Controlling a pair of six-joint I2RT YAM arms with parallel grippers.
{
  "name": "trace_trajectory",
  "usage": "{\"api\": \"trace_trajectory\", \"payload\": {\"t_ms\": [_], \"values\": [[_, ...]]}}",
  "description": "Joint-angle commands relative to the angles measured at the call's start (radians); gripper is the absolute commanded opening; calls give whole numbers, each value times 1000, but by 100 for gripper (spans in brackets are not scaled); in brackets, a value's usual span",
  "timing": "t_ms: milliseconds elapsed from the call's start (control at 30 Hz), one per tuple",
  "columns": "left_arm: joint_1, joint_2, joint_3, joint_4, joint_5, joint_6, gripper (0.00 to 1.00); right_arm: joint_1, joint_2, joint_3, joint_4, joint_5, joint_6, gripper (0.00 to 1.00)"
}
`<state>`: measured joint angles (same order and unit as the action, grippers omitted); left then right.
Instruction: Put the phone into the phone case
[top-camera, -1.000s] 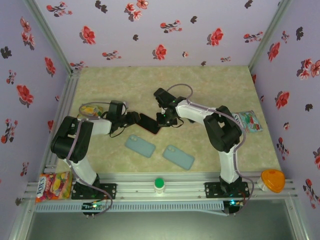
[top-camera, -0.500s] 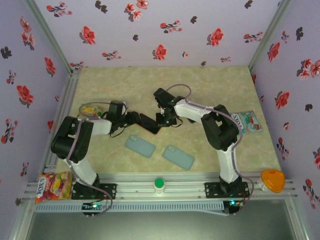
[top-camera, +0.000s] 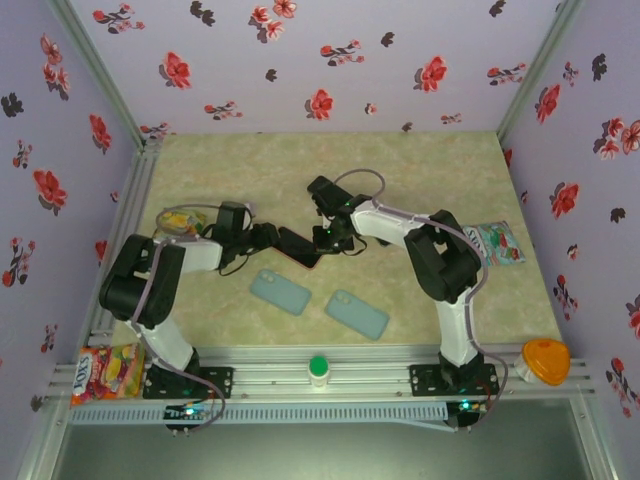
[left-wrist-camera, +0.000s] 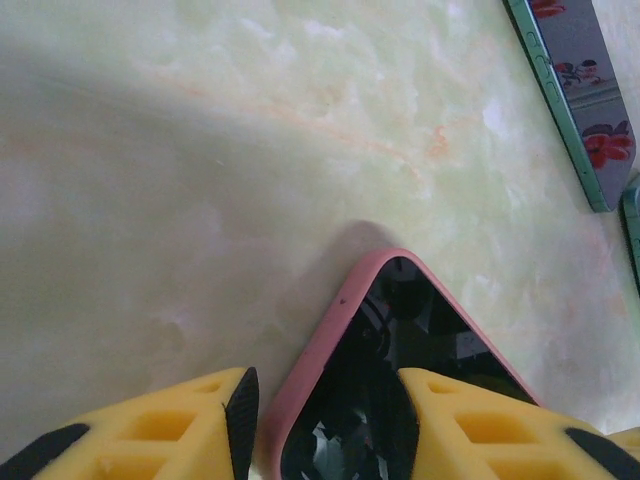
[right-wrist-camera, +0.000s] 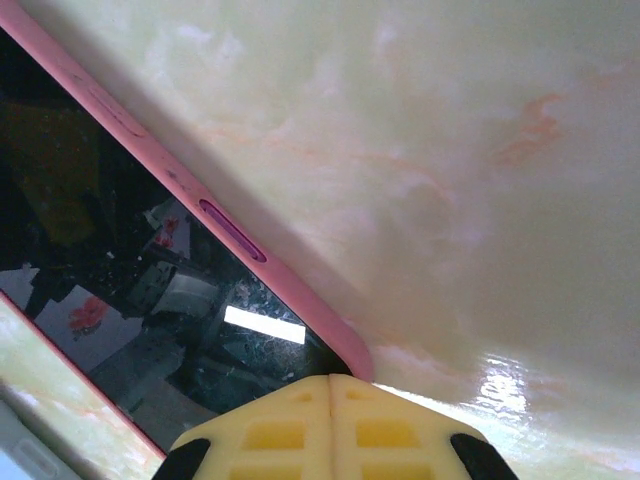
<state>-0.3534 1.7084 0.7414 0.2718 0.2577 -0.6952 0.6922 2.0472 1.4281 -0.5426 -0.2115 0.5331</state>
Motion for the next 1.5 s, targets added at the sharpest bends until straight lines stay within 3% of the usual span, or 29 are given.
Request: {"api": "trace_trajectory", "payload": {"t_ms": [0,167,333,733,1467], "values": [[-2,-74,-12,-56,-38,36,43,9,57,-67,46,-20,42,0],[-2,-143,-43,-128,-40,47,42,8,-34,-77,113,-40,53,20],[-15,-184,-77,-157,-26,43,42,7,-126,-101,133,-49,42,29],[-47,-126,-78,-99,6,12,41,15,-168,-277,217,-112,57,23],[-47,71,96,-15,30,2,41,15,-160,-291,253,-96,69,22]]}}
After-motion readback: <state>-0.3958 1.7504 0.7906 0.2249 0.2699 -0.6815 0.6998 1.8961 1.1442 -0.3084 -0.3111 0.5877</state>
